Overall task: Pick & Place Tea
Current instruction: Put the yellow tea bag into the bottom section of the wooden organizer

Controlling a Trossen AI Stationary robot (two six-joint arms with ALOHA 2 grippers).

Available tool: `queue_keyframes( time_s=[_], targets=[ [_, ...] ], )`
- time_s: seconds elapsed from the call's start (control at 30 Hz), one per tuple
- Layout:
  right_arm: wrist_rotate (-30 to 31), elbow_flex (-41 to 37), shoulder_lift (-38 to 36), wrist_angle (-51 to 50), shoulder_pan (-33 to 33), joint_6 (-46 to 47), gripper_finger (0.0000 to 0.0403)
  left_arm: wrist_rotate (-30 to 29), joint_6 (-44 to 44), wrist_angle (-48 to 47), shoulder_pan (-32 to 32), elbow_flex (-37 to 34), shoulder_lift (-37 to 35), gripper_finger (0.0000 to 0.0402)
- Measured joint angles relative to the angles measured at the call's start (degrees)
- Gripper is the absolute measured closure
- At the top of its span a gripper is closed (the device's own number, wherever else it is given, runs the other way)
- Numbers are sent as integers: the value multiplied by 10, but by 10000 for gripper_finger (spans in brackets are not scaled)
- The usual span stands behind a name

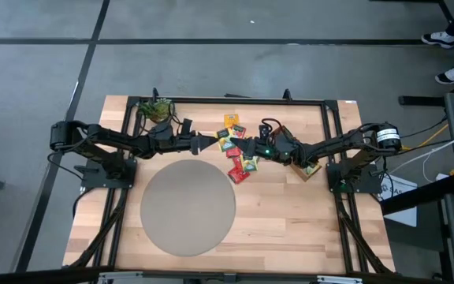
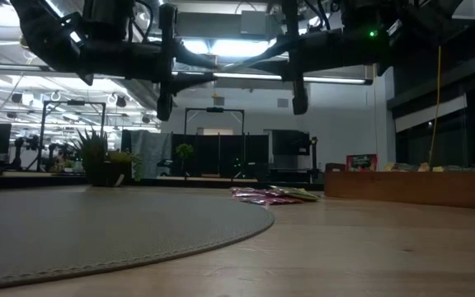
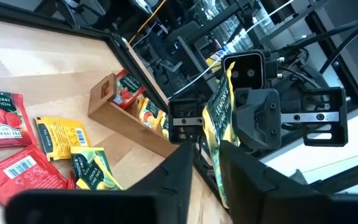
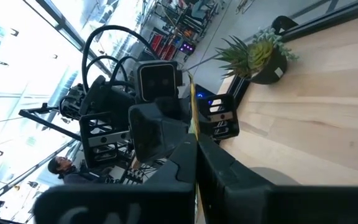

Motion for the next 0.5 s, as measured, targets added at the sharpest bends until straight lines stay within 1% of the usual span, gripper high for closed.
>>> queue_keyframes(
  time_s=[0.17,0.5],
  targets=[
    [0,0,0,-8,0,0,398,-1,0,0,0,0,0,392],
    [-2,0,0,-11,0,-14,398,16,20,0,0,0,0,399]
  ],
)
